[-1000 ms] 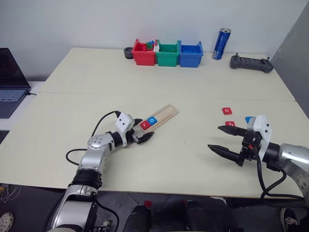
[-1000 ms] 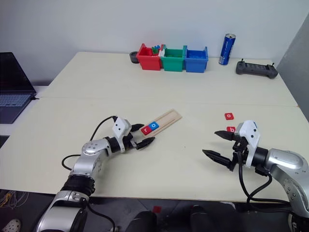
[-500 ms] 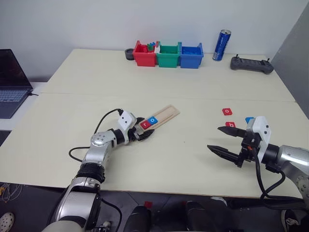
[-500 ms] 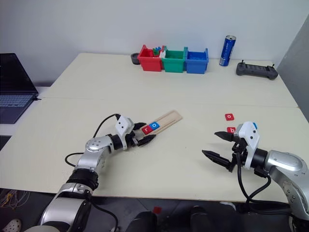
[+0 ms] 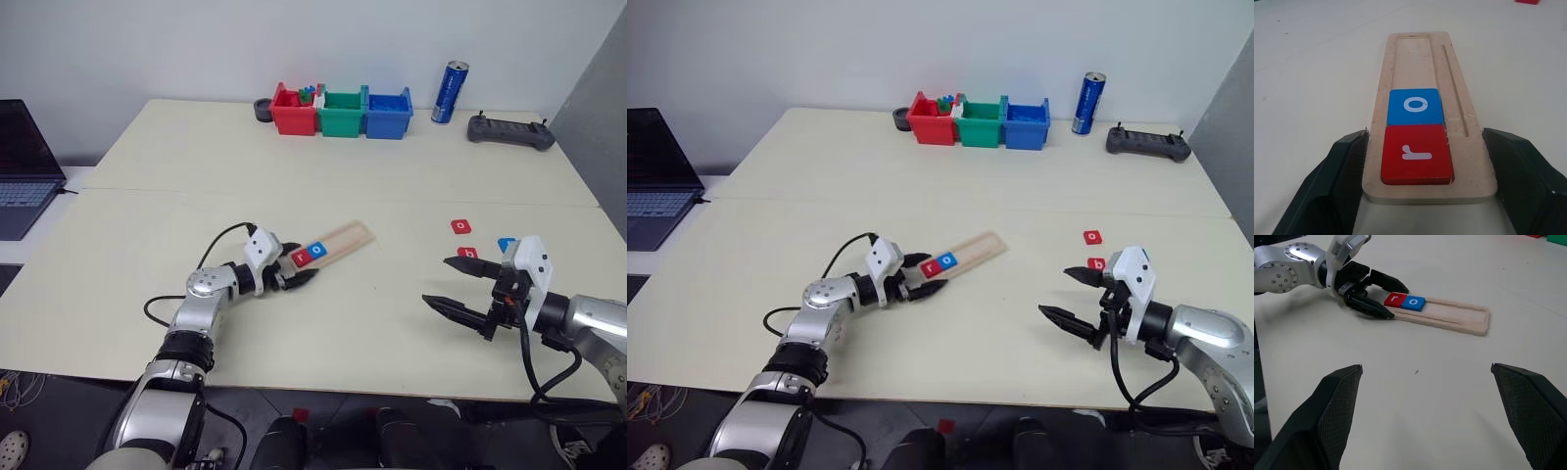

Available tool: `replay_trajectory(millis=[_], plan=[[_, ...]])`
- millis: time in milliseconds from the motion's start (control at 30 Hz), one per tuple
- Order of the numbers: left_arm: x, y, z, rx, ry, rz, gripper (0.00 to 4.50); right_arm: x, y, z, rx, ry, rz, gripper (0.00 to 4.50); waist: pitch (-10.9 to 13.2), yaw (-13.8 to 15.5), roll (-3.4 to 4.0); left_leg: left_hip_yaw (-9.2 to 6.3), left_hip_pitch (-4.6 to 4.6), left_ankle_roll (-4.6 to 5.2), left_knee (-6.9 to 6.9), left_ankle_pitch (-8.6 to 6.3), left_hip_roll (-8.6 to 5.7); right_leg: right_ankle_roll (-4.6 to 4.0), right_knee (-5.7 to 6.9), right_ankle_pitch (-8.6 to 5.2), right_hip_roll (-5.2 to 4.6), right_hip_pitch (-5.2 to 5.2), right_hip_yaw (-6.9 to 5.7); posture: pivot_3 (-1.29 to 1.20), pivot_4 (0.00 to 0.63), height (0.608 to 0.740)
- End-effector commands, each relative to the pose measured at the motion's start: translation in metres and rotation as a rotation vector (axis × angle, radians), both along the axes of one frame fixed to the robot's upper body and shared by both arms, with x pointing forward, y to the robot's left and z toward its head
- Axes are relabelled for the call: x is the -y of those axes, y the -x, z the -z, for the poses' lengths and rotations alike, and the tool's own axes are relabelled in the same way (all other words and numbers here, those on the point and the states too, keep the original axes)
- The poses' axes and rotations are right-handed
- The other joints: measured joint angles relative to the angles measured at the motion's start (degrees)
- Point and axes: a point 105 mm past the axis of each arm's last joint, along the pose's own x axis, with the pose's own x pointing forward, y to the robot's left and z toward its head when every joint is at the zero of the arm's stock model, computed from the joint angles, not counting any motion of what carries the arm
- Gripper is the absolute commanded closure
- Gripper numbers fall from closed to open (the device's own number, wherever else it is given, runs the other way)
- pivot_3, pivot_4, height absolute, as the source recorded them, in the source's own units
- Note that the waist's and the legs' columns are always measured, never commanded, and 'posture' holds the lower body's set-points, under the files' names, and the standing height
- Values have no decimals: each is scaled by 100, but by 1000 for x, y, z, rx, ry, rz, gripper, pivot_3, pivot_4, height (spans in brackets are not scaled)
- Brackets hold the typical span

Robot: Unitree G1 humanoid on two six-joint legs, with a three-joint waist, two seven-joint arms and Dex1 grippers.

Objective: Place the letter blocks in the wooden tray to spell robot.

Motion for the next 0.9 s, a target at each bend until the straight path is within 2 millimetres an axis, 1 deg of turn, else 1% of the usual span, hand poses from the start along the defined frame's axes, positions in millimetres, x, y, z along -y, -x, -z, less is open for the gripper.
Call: replay_trajectory(millis=[33,167,300,467,700,900], plan=[[18,17,-14,47,-7,167,1130,1,8,-13,66,53,-73,0,1,1,-2,-3,-2,0,0,0,0,0,-1,0,0,0,-5,0,150,740],[37,28,-17,52,-9,285,1130,10,6,-13,80,102,-100,0,2,-3,-3,-6,-2,0,2,0,1,0,0,0,1,0,-8,0,150,740],[57,30,-15,59,-21,364,1130,16,5,-16,86,120,-118,0,3,2,-5,-5,-2,0,3,0,-1,0,-2,0,1,2,-7,0,150,740],[80,34,-12,63,-21,439,1130,18,6,-13,83,126,-112,0,5,-3,-8,-6,-4,0,3,0,-1,0,-1,0,1,1,-8,0,150,740],[100,42,0,46,-41,526,1130,16,9,-9,78,119,-112,0,6,-2,-10,-5,-4,0,4,0,-2,0,-1,0,1,1,-7,0,150,740],[108,37,2,44,-35,521,1130,16,9,-8,82,113,-101,0,6,-1,-11,-5,-4,0,3,0,-2,0,-2,0,1,2,-6,0,150,740]])
